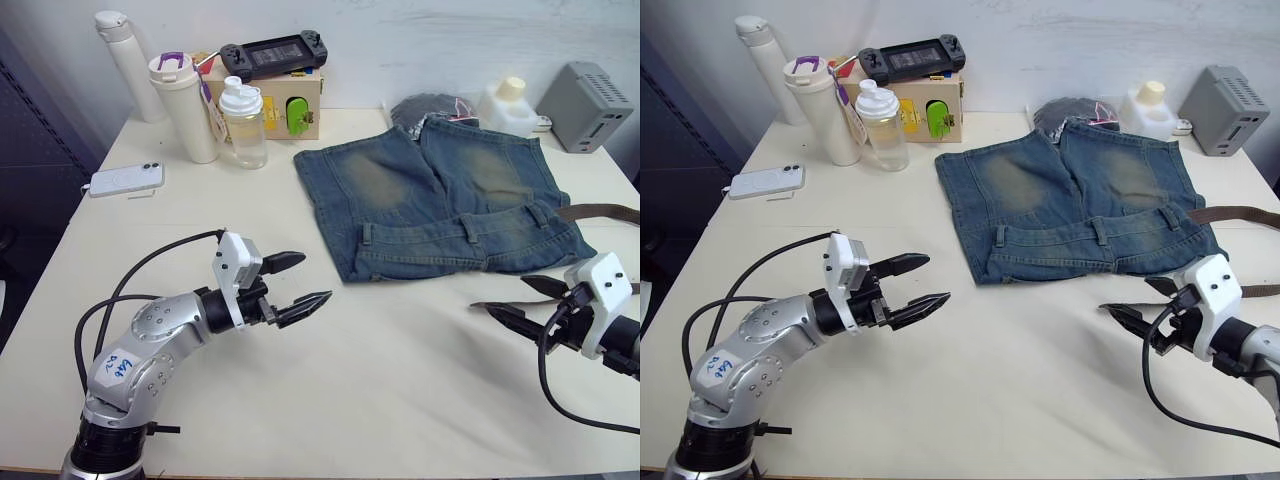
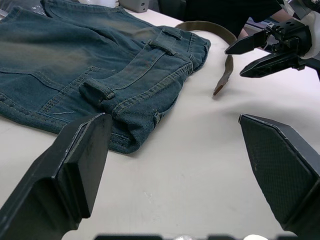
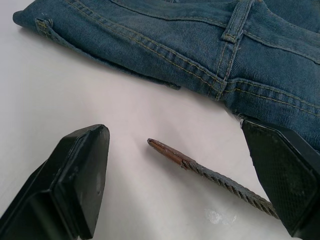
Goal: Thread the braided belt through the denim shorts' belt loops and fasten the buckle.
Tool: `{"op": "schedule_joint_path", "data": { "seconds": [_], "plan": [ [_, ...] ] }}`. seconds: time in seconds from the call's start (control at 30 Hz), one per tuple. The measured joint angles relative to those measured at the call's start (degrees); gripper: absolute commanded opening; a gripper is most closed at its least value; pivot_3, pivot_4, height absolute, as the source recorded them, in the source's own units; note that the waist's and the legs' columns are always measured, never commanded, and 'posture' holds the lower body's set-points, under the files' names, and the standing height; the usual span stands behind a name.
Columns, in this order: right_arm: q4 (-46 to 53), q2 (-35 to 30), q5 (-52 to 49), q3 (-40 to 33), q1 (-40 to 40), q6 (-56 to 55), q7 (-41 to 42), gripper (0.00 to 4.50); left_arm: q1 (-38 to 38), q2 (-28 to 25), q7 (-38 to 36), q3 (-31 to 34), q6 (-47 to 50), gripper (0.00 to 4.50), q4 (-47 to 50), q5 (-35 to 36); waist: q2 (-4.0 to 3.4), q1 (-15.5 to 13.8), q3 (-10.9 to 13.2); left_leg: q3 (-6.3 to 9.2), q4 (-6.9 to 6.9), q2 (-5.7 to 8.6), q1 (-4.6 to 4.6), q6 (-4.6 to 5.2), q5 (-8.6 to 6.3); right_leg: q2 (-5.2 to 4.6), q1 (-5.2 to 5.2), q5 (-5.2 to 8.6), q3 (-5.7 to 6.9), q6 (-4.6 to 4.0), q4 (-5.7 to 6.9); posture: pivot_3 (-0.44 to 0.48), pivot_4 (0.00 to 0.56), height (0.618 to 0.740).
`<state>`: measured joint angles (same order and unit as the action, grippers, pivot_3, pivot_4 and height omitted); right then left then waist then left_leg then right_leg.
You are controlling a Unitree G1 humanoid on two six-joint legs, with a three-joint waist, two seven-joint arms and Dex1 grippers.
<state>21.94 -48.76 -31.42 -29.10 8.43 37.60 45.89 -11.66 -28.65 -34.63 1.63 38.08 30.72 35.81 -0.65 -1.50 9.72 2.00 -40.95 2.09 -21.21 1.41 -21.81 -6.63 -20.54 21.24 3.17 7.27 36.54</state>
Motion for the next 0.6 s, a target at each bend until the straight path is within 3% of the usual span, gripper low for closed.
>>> {"op": "schedule_joint_path", "data": {
  "seconds": [0.4, 0.6],
  "plan": [
    [-3.16, 0.01, 0.74, -0.06, 1.28, -1.91, 0.67, 4.50, -0.23, -0.62, -1.77, 0.10, -1.17, 4.44, -2.32, -0.25, 0.00, 0.00, 0.02, 0.03, 0.01, 0.02, 0.00, 0.00, 0.00, -0.01, 0.02, 0.00, 0.03, 0.00, -0.03, 0.000, 0.150, 0.690],
    [-7.97, -0.91, 0.78, -2.92, 1.99, -5.42, 5.13, 4.50, 3.46, -0.71, -1.87, 2.58, -7.34, 4.44, -4.13, -2.57, -0.07, 0.03, 0.06, 0.04, 0.06, 0.01, 0.01, 0.00, 0.00, -0.01, 0.03, 0.00, 0.06, 0.00, -0.08, 0.000, 0.150, 0.690]
  ]
}}
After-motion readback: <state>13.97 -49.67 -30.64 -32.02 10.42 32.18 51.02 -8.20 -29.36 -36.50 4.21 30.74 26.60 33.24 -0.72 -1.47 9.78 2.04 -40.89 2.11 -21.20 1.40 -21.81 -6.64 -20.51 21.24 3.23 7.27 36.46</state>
